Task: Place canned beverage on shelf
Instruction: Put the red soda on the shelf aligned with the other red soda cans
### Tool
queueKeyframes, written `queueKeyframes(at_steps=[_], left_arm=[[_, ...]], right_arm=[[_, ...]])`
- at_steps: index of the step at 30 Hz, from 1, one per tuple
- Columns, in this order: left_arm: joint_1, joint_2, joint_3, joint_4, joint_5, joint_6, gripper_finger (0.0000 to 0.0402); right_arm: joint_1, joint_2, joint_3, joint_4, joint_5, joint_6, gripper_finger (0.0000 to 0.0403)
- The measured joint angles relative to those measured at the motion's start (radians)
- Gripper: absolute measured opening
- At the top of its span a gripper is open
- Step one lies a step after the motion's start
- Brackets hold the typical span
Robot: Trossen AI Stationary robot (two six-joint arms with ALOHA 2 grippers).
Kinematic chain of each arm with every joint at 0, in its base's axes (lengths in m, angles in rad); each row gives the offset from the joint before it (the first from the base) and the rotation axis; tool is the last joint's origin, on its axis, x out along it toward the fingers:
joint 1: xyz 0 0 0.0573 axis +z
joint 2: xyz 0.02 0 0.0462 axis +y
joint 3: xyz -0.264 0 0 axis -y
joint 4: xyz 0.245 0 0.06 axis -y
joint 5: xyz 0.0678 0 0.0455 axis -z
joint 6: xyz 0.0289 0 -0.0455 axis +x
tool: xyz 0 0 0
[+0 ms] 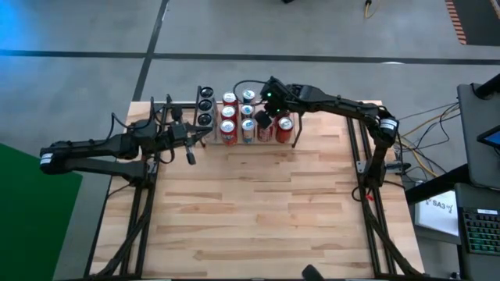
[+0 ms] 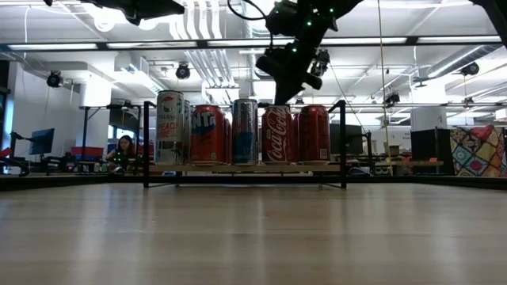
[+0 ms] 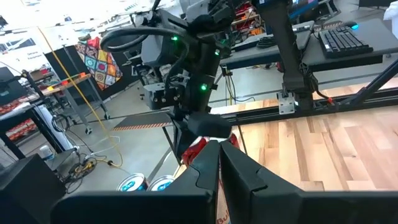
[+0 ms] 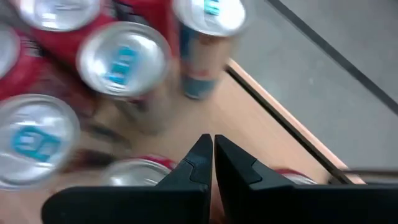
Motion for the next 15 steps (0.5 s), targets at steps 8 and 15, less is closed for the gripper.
queueKeyframes(at_steps=[8,15], left_arm=[[0.0,0.0,0.0,0.001,-0.001,0.004,0.0],[0.0,0.0,0.0,0.005,-0.001,0.008,0.0]], right_arm=[[-0.052,-0.01,0.002,-0.136,0.059,0.037,0.0009],[-0.044,-0.012,0.002,-0.071,-0.036,0.004,0.0009]])
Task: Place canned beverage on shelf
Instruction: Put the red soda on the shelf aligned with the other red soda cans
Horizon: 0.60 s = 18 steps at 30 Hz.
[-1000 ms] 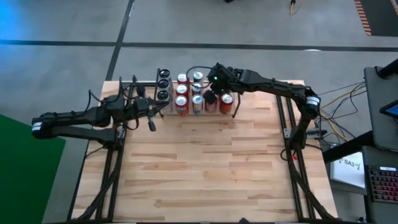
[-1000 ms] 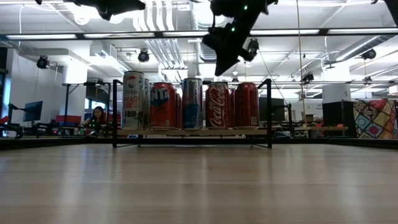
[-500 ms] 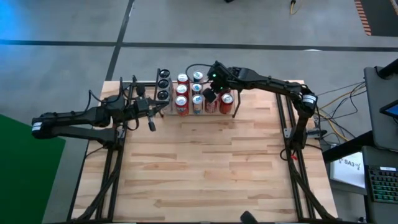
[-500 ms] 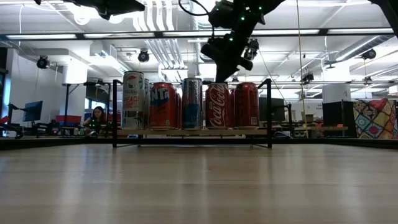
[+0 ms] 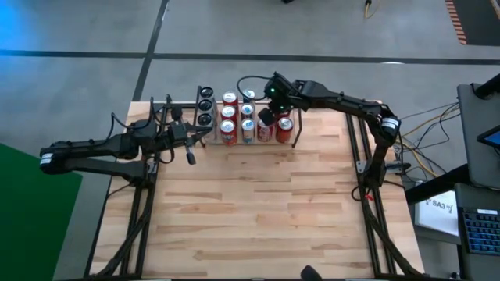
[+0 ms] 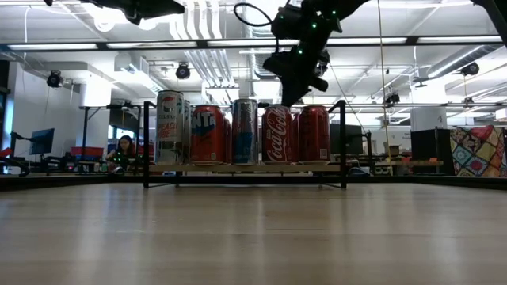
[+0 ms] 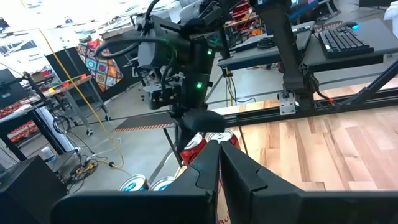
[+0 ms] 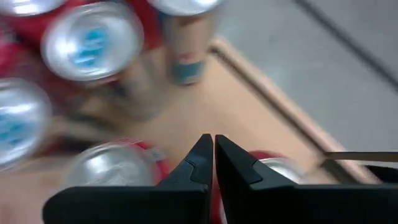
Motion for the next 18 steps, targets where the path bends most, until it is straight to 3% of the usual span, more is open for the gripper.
queueKeyframes(at_steps=[3,18], left_arm=[[0.0,0.0,0.0,0.0,0.0,0.008,0.0],[0.0,0.0,0.0,-0.001,0.0,0.011,0.0]], right_arm=[[0.011,0.0,0.0,0.0,-0.083,0.008,0.0009],[0.054,0.0,0.0,0.003,-0.09,0.029,0.0009]])
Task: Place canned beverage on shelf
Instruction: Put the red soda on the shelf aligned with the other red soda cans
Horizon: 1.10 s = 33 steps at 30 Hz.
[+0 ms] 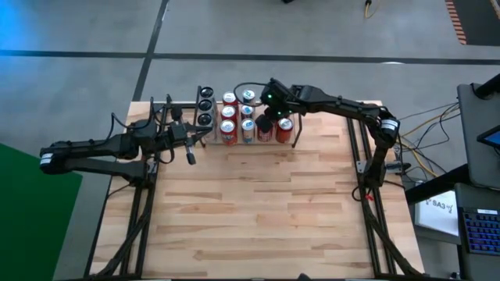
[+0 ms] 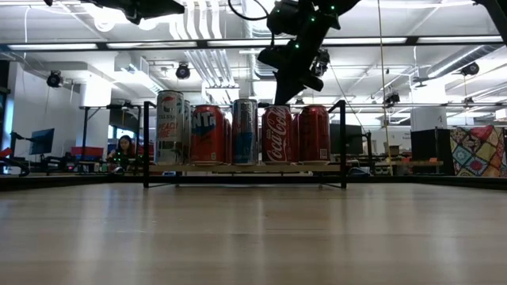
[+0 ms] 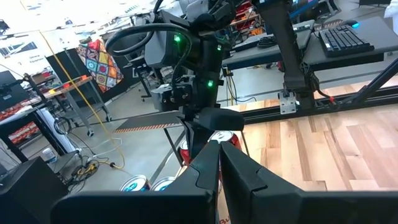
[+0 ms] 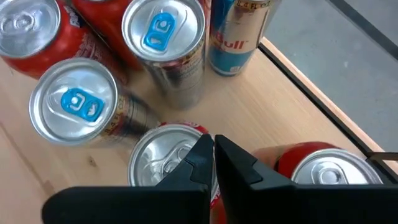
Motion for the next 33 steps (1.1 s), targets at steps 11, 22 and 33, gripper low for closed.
queueKeyframes(at_steps=[11,22,33], left_arm=[[0.0,0.0,0.0,0.0,0.0,-0.007,0.0],[0.0,0.0,0.0,-0.004,0.0,-0.021,0.0],[0.0,0.0,0.0,-0.004,0.0,-0.026,0.0]], right_arm=[[0.03,0.0,0.0,-0.053,0.0,0.027,0.0009],[0.05,0.001,0.0,-0.095,0.005,0.055,0.0009],[0.067,0.001,0.0,-0.095,0.002,0.069,0.0009]])
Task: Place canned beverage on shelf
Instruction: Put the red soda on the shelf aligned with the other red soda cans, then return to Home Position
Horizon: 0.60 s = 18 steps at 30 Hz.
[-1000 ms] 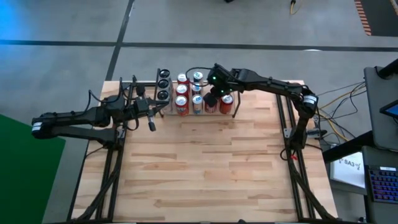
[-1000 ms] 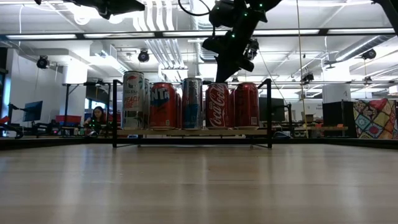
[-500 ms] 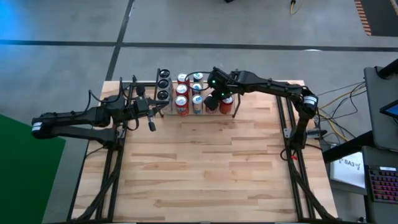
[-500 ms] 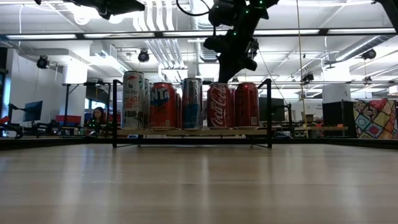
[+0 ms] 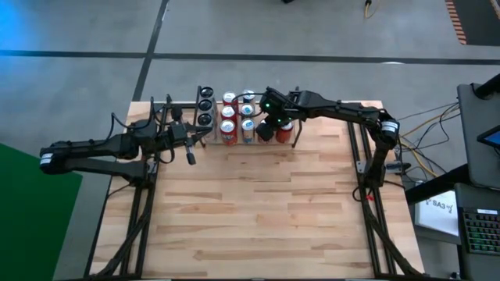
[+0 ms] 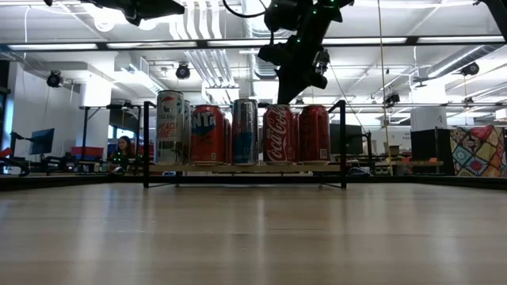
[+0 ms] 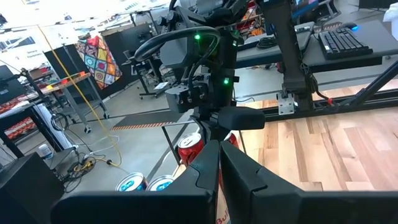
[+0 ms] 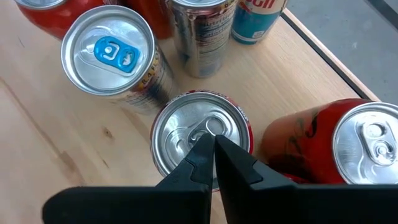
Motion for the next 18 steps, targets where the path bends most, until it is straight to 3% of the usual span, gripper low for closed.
queueKeyframes(at_steps=[18], left_arm=[[0.0,0.0,0.0,0.002,0.0,-0.004,0.0]], right_arm=[[-0.003,-0.027,0.053,-0.034,0.015,-0.06,0.0009]])
